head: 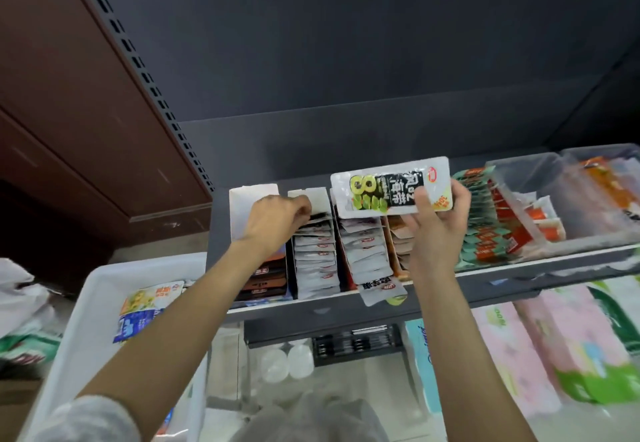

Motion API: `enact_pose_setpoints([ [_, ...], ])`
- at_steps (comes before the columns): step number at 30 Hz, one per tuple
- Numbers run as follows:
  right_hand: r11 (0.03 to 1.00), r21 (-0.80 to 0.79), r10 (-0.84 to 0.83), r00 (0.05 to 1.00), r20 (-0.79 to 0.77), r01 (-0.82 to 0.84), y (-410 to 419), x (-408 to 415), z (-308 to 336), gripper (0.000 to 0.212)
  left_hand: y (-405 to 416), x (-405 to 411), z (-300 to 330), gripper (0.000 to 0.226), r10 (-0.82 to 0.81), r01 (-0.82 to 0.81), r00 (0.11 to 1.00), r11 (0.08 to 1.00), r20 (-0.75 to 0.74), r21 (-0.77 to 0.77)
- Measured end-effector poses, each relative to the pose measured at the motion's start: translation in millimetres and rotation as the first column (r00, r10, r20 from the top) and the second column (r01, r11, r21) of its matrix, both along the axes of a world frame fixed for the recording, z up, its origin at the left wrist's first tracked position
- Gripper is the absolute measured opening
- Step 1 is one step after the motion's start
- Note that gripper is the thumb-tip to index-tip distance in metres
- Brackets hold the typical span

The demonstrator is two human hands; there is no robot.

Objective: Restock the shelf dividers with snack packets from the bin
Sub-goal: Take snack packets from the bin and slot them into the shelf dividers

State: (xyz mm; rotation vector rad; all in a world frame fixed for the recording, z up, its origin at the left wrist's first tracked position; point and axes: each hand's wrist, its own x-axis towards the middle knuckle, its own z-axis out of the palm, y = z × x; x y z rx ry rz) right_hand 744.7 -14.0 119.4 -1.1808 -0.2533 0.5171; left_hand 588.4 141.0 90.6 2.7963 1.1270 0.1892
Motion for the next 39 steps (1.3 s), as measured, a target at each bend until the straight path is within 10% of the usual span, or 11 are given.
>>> enact_pose_setpoints([
  [4,0.995,-0.049,0.100,0.944,0.314,-0.089,32,5,13,0.020,-5,-3,-6,0.032,-0.050,0.049,0.999,0.998,0.009,0.030],
  [9,0.895,-0.408,0.438,0.522,0.732,-0.179,84,-7,-3,0.017,-15,-17,-12,0.025,-0.070,0.066,0.989,0.997,0.127,0.040],
  [20,0.645,-0.739,0.762,-0.104,0.639,0.193,96,-17,-34,0.026,-28,-31,-11,0.022,0.059,-0.050,0.940,0.998,0.335,-0.035],
  [30,0.851,-0.496,0.517,0.112,0.848,-0.174,40,-140,-17,0.029,-54,-190,-8,0.016,0.401,-0.347,0.633,0.912,0.662,-0.220],
  [36,0.500,-0.783,0.839,-0.016,0.543,-0.371,58,-273,-68,0.029,-34,-326,-92,0.021,0.696,-0.521,0.574,0.717,0.431,-0.463],
  [39,0.314,-0.821,0.946,0.081,0.314,-0.477,83,-325,-111,0.026,-16,-367,-136,0.039,0.761,-0.568,0.619,0.604,0.194,-0.559],
])
